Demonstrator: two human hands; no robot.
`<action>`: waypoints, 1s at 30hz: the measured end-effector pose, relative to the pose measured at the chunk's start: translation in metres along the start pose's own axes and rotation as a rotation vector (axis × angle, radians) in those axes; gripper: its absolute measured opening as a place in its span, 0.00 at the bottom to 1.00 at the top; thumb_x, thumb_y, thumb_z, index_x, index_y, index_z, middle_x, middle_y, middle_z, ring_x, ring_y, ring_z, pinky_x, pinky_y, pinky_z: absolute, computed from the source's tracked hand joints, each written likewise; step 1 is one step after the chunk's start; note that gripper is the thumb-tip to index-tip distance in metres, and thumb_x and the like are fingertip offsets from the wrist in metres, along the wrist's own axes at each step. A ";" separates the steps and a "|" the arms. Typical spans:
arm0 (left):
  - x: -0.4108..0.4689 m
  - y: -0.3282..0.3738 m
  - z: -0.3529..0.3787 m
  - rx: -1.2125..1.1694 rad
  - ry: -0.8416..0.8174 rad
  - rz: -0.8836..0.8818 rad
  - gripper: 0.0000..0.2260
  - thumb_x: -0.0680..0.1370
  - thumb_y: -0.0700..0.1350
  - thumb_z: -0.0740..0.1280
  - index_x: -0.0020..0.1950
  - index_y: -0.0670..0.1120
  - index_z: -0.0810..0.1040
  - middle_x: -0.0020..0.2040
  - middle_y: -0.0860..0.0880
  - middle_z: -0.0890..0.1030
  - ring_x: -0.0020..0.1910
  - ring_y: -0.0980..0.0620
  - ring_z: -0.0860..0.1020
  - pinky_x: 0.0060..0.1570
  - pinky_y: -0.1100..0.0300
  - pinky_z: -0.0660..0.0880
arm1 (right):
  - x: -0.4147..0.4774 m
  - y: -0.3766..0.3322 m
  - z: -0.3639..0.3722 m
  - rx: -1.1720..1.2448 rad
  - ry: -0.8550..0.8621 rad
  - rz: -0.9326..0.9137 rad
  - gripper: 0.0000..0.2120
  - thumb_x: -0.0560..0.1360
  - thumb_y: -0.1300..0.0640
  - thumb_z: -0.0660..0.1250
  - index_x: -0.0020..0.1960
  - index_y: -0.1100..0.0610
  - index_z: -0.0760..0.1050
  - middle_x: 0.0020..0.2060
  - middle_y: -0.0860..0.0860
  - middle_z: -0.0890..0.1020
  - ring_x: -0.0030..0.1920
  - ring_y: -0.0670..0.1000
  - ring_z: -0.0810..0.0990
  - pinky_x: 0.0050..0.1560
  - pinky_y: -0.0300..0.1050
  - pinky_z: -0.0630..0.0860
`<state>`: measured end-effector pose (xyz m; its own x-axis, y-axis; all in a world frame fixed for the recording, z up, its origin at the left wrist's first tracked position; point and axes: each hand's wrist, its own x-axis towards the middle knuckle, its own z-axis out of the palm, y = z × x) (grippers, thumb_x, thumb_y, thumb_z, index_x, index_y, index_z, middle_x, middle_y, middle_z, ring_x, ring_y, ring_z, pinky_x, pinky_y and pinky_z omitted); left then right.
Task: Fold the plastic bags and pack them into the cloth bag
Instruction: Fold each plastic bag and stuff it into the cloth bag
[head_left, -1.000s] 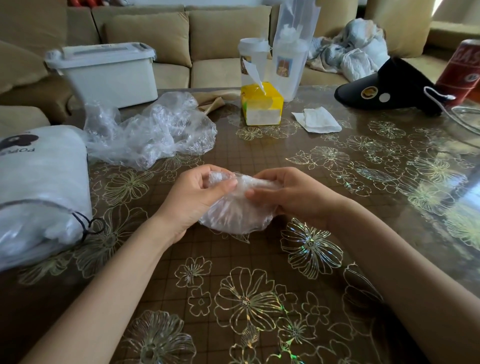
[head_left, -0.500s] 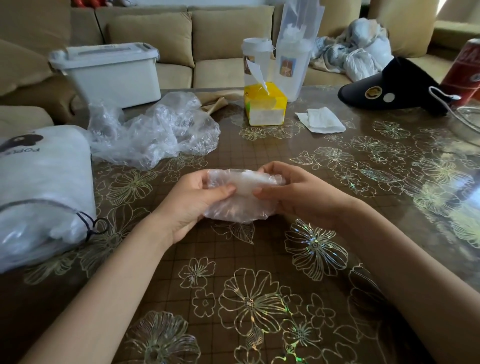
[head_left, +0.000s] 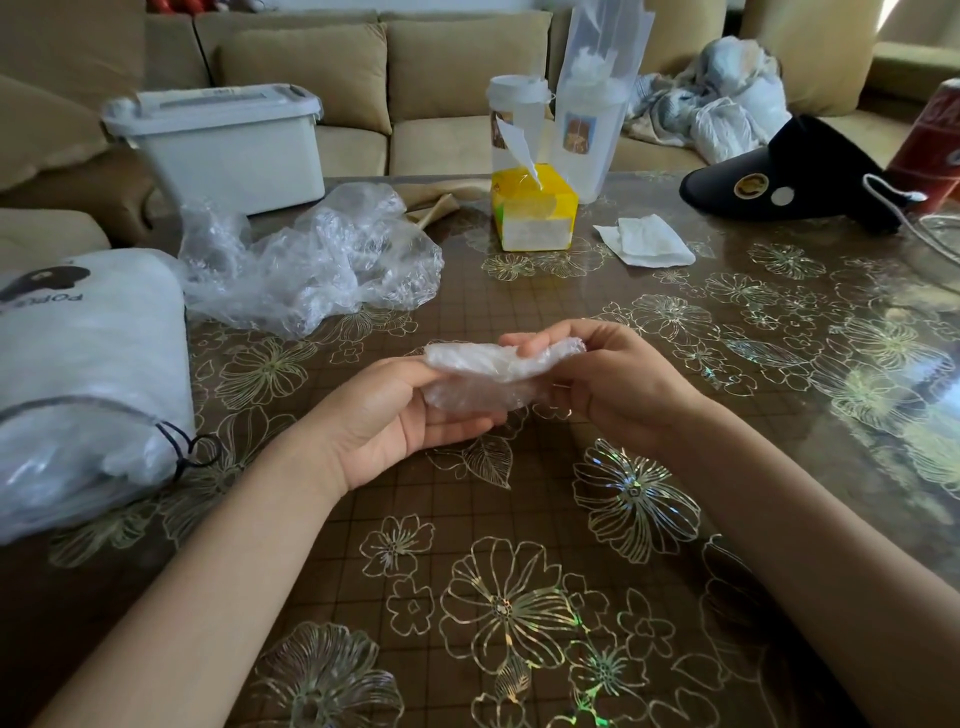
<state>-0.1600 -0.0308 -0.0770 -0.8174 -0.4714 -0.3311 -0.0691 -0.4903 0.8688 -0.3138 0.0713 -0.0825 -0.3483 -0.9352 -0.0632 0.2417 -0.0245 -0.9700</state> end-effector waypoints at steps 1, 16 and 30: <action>-0.001 0.000 0.000 -0.019 -0.009 -0.004 0.12 0.77 0.39 0.59 0.56 0.38 0.77 0.49 0.37 0.83 0.43 0.43 0.83 0.40 0.58 0.81 | 0.000 0.000 0.000 -0.028 0.003 -0.007 0.17 0.73 0.76 0.59 0.31 0.63 0.76 0.46 0.57 0.82 0.44 0.51 0.82 0.39 0.40 0.80; 0.003 -0.004 -0.003 0.082 0.197 0.121 0.16 0.69 0.35 0.69 0.57 0.38 0.75 0.51 0.40 0.81 0.41 0.53 0.81 0.37 0.66 0.79 | 0.000 -0.003 -0.006 -0.571 -0.030 -0.138 0.23 0.69 0.79 0.58 0.30 0.55 0.79 0.47 0.52 0.82 0.45 0.55 0.81 0.45 0.41 0.77; -0.021 -0.001 0.003 0.401 0.119 0.196 0.14 0.68 0.32 0.69 0.52 0.43 0.78 0.43 0.46 0.84 0.40 0.54 0.82 0.40 0.64 0.79 | -0.017 -0.012 -0.002 -0.510 -0.267 0.019 0.15 0.75 0.66 0.65 0.61 0.66 0.71 0.33 0.56 0.82 0.29 0.49 0.81 0.30 0.38 0.78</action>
<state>-0.1444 -0.0188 -0.0700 -0.7674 -0.6194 -0.1656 -0.1548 -0.0717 0.9853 -0.3121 0.0885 -0.0701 -0.0915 -0.9922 -0.0849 -0.2443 0.1050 -0.9640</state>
